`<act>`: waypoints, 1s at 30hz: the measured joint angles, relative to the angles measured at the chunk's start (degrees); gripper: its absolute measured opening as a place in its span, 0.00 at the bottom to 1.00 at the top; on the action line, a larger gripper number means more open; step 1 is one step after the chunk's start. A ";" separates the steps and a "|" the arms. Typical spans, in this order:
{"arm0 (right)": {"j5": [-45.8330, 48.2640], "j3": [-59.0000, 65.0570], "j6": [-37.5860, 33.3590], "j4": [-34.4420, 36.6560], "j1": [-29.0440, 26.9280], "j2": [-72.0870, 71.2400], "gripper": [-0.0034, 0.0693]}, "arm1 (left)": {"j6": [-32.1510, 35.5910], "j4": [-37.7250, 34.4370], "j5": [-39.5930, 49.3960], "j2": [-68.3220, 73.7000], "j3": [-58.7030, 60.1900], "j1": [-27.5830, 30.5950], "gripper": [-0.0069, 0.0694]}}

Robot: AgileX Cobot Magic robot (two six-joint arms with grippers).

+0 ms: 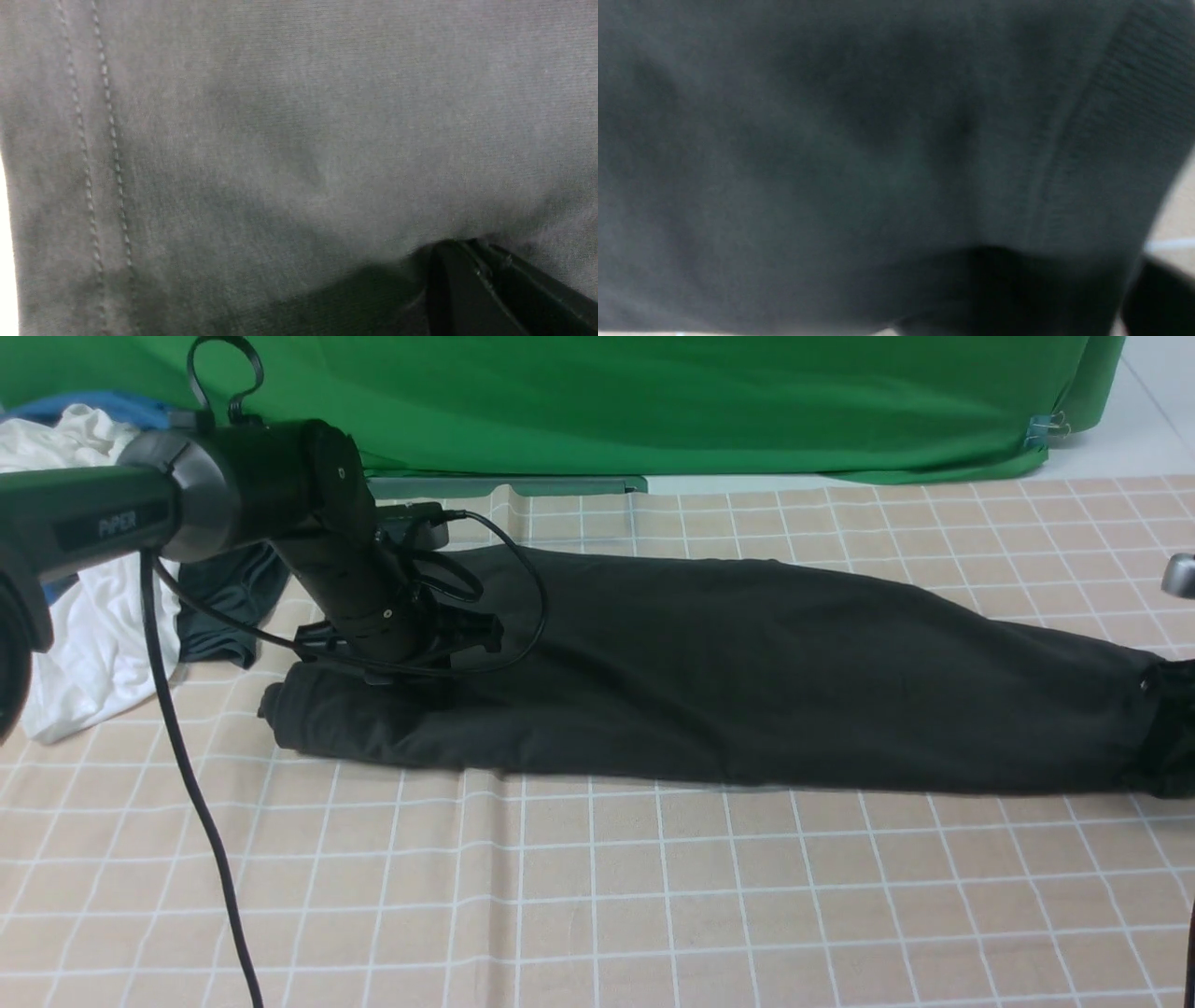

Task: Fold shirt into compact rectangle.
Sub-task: 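Pull the folded dark garment lengthwise by its ends to straighten it flat on the table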

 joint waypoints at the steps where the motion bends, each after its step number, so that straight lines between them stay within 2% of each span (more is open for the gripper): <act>1: 0.00 0.00 -0.92 0.12 0.00 -0.01 0.34 | 0.00 0.00 -0.05 0.00 0.00 0.00 0.12; 3: 0.00 0.00 -1.52 0.09 0.00 -0.58 0.19 | 0.00 -0.13 -0.07 0.00 0.00 0.00 0.12; 4: 0.20 0.00 -1.82 -0.45 0.00 -1.28 0.16 | 0.00 -0.13 -0.07 0.00 0.00 0.00 0.12; 12: 4.91 -1.80 2.36 -7.80 0.00 -3.38 0.17 | 0.00 -1.01 0.10 0.04 0.00 -0.02 0.12; 15: 5.18 -2.06 5.20 -8.49 0.00 -3.38 0.27 | 0.00 -1.14 0.16 0.04 0.00 -0.02 0.12; 17: 5.24 -3.10 7.00 -9.73 0.00 -3.38 0.43 | 0.00 -1.14 0.21 -0.10 0.00 -0.02 0.12; 19: 5.24 -5.11 8.45 -9.95 0.00 -3.38 0.67 | 0.00 -1.03 0.85 -0.96 0.00 -0.02 0.12; 22: 3.92 -7.12 8.84 -7.76 0.00 -3.38 0.90 | 0.05 -0.76 1.49 -3.22 0.13 -0.02 0.12; 25: 1.28 -8.10 9.10 -4.41 0.06 -2.75 0.97 | 0.24 -0.64 1.67 -7.04 0.18 -0.02 0.12; 30: 0.00 -8.30 9.20 -3.46 1.09 0.83 0.98 | 0.24 -0.59 2.61 -12.08 0.18 -0.02 0.12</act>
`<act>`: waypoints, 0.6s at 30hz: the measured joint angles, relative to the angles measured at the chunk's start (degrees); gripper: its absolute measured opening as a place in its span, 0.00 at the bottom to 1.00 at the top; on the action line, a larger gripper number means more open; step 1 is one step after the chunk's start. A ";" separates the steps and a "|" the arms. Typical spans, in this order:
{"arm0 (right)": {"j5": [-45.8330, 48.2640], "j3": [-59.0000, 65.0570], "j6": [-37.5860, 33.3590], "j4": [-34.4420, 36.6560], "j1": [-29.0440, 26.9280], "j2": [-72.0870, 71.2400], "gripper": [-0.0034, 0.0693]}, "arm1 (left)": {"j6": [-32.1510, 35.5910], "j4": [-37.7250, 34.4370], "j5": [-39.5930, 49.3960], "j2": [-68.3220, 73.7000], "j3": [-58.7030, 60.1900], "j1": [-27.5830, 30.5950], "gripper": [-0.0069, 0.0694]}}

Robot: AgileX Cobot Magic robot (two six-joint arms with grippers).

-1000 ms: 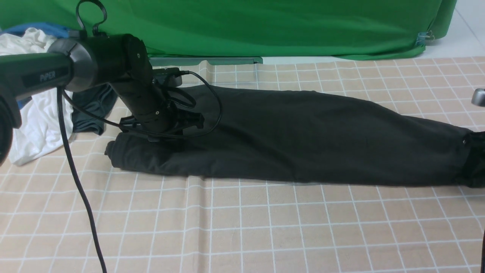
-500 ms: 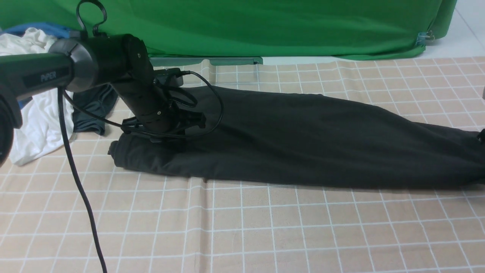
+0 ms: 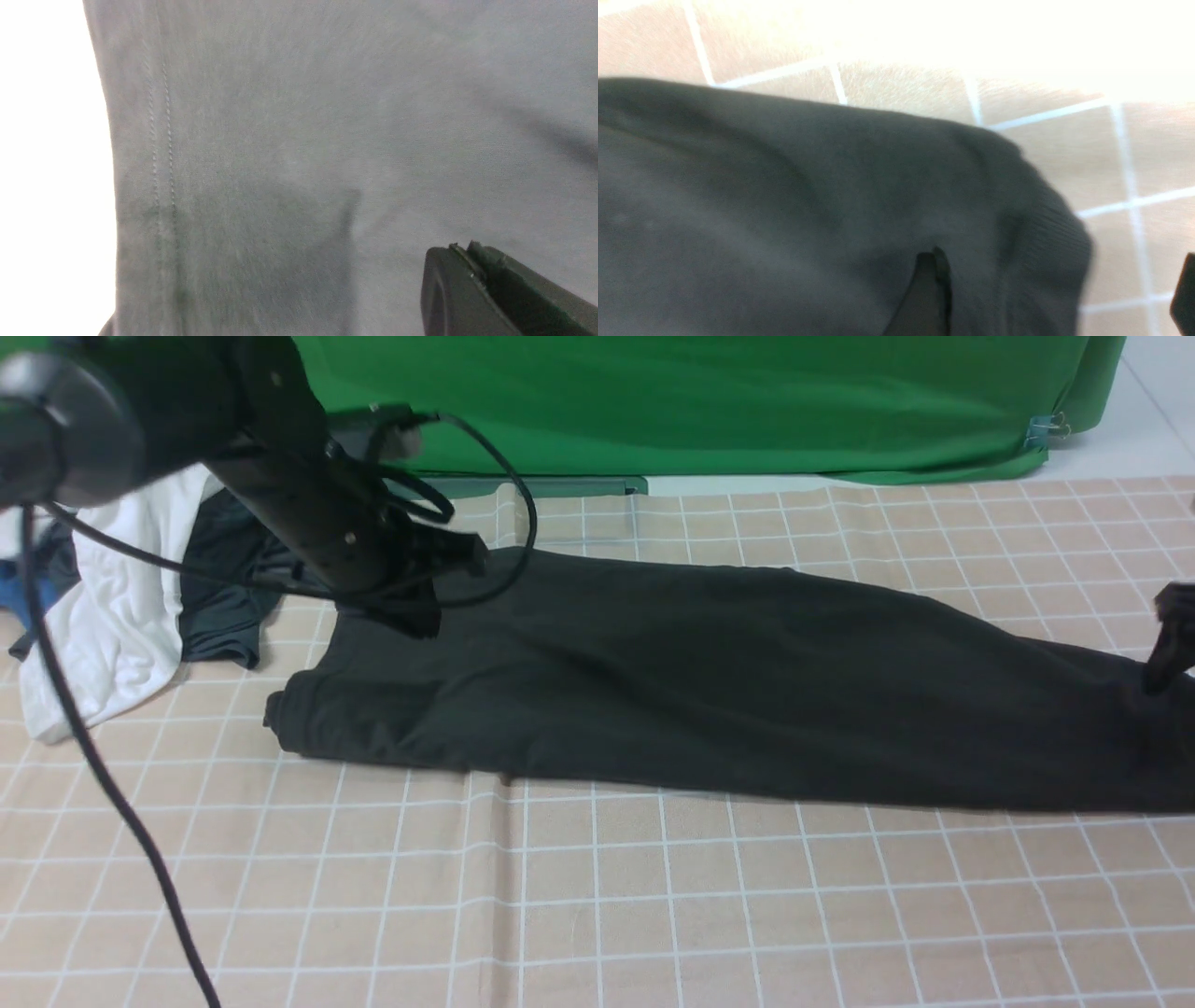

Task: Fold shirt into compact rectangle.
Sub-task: 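Pull the folded dark garment lengthwise by its ends to straighten it flat on the table, then fold the right end of the dark garment over onto its left end with the right gripper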

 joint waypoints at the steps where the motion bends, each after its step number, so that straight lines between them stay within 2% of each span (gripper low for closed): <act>1: -0.26 0.00 0.00 0.01 0.63 1.80 0.98 | 0.00 0.17 0.43 -1.31 0.00 0.00 0.12; 5: -1.53 -0.21 -0.05 -0.49 2.25 4.61 0.93 | 0.00 0.47 0.59 -3.89 0.00 0.00 0.12; 7: -2.06 -0.37 -0.77 -0.72 2.92 4.83 0.82 | 0.00 0.62 0.70 -4.63 0.00 0.00 0.12; 9: -2.38 -0.37 -1.96 -0.47 3.75 4.96 0.61 | 0.00 0.62 0.85 -5.12 0.00 0.00 0.12; 11: -1.92 -0.73 -3.32 -0.07 4.65 5.02 0.28 | 0.00 0.62 1.17 -5.18 0.00 0.00 0.12; 13: -0.76 -1.60 -4.02 -0.67 4.83 5.22 0.21 | 0.00 0.68 1.58 -5.18 0.08 0.00 0.12; 18: 4.35 -4.80 -2.00 -5.78 4.30 5.15 0.21 | 0.00 1.01 2.28 -5.18 0.21 0.00 0.12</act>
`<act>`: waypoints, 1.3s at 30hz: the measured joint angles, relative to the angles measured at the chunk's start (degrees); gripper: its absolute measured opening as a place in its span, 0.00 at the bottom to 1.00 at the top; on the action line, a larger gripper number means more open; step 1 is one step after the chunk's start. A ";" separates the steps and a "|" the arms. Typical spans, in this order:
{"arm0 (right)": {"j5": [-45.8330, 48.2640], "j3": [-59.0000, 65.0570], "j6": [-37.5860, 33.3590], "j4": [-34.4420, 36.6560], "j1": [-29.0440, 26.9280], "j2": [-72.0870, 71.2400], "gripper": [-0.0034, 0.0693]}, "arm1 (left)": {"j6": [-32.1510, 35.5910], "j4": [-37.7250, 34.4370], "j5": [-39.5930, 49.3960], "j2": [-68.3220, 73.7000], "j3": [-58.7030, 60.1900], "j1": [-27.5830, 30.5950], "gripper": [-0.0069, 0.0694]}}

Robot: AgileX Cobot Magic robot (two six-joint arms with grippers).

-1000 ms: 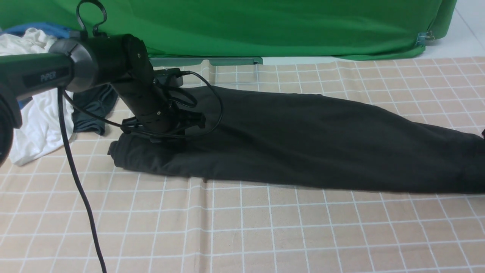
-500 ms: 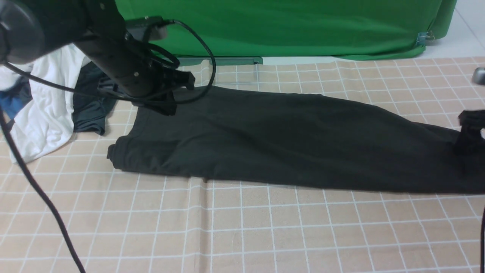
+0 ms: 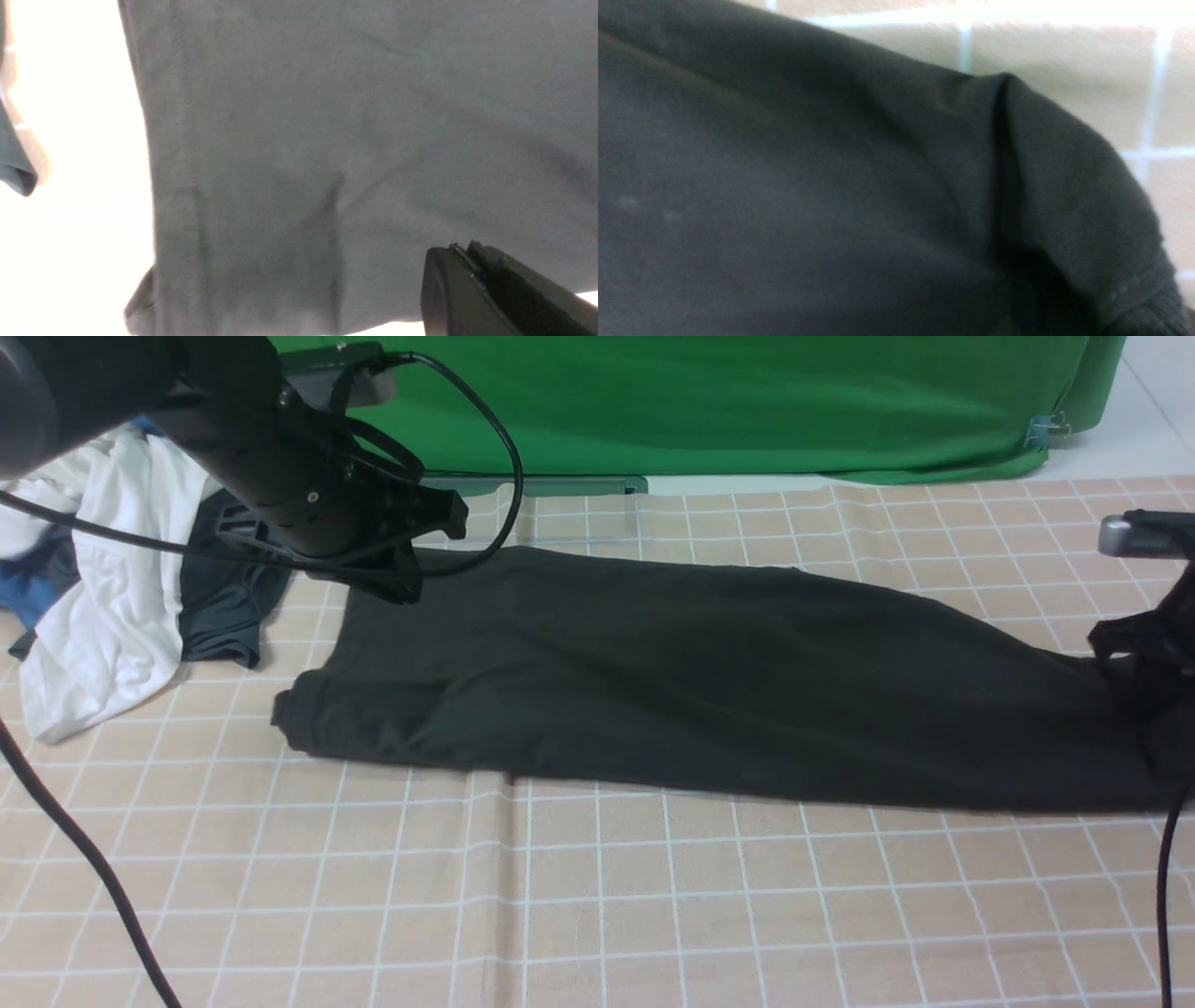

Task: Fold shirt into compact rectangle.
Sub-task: 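Fold the right end of the dark garment over onto its left end with the right gripper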

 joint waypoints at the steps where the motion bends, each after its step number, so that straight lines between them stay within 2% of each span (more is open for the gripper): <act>1: 1.82 -1.22 1.43 -1.89 -0.75 -0.73 0.21 | 0.00 0.06 0.01 0.00 0.00 0.00 0.12; 6: 6.46 -4.59 2.89 -4.73 -3.72 -2.98 0.21 | 0.00 -0.31 -0.09 0.17 0.05 0.00 0.12; 10: 8.00 -5.20 2.89 -5.46 -3.70 -3.06 0.21 | 1.44 -3.69 -0.27 2.77 0.06 0.00 0.12; 14: 8.02 -5.23 3.02 -5.52 -3.02 -3.06 0.21 | 2.05 -3.98 -0.12 7.35 0.06 -0.18 0.12; 17: 8.02 -5.26 3.02 -5.52 -2.76 -3.06 0.21 | 0.87 -2.37 0.96 11.34 0.10 -0.30 0.12; 21: 8.96 -6.18 3.02 -5.68 -2.64 -3.00 0.21 | -4.26 1.83 4.79 14.33 0.06 -0.30 0.12; 25: 11.32 -9.05 3.02 -5.21 -2.55 -2.96 0.21 | -5.27 2.58 5.53 14.33 0.00 -0.36 0.12; 28: 11.77 -11.38 3.02 -1.89 -2.42 -3.78 0.21 | -5.31 3.29 5.46 13.40 0.06 -0.36 0.12; 33: 11.98 -13.23 1.38 8.49 0.28 -6.48 0.21 | -5.31 4.70 6.21 7.02 0.17 1.05 0.12; 34: 11.94 -13.29 1.25 8.49 0.50 -6.48 0.21 | -5.31 4.70 6.21 7.02 0.17 1.14 0.12; 39: 12.18 -15.55 1.38 14.54 9.20 -7.31 0.21 | -5.35 5.23 6.67 -3.07 0.17 3.69 0.12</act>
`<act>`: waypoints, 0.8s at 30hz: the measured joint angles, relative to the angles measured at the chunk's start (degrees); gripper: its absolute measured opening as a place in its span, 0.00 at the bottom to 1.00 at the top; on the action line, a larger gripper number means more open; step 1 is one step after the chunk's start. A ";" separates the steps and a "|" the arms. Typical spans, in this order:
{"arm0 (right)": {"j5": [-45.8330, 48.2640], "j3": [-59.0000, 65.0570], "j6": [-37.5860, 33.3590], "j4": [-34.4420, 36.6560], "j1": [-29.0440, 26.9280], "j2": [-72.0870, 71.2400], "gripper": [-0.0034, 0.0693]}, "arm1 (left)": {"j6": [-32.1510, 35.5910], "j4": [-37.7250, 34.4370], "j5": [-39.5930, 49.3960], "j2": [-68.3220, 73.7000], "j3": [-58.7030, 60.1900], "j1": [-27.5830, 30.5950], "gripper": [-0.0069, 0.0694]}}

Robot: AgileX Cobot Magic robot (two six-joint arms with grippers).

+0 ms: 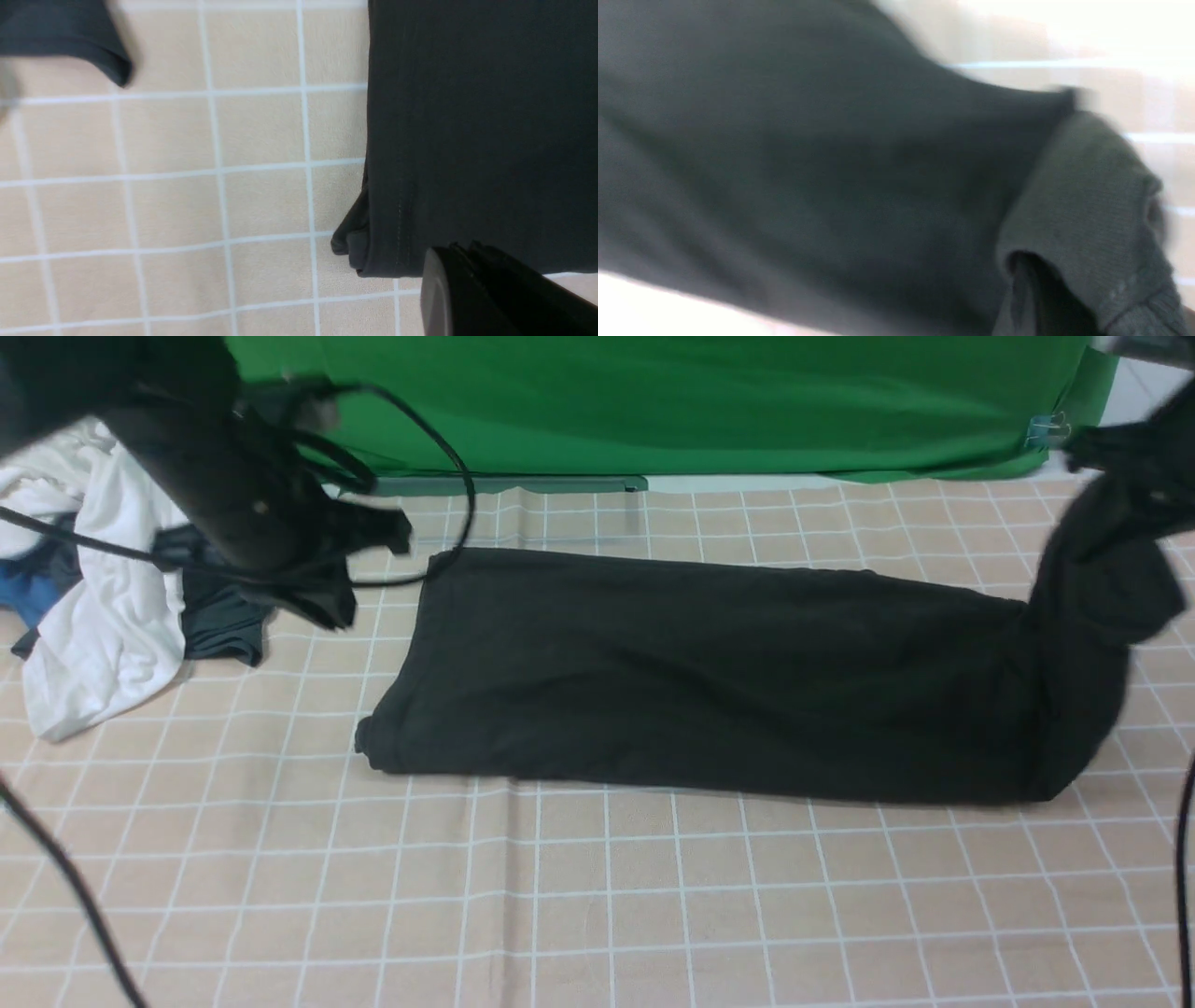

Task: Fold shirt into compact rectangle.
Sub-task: 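Fold the right end of the dark garment over onto its left end with the right gripper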

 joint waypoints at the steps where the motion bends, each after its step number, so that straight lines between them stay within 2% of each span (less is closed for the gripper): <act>1: -0.07 -0.61 0.15 0.94 2.37 0.00 0.21 | 0.00 0.19 0.00 -1.33 0.00 0.57 0.12; 11: -7.65 -11.67 5.39 9.98 20.42 4.77 0.21 | -0.02 -0.54 -0.11 -5.48 0.00 2.59 0.12; 18: -10.81 -21.49 10.24 11.50 28.25 14.06 0.21 | -0.15 -2.44 -0.79 -5.48 0.00 2.59 0.12; 24: -14.96 -27.42 13.50 13.11 32.78 21.40 0.21 | -0.06 -3.51 -0.79 -5.48 0.00 2.59 0.12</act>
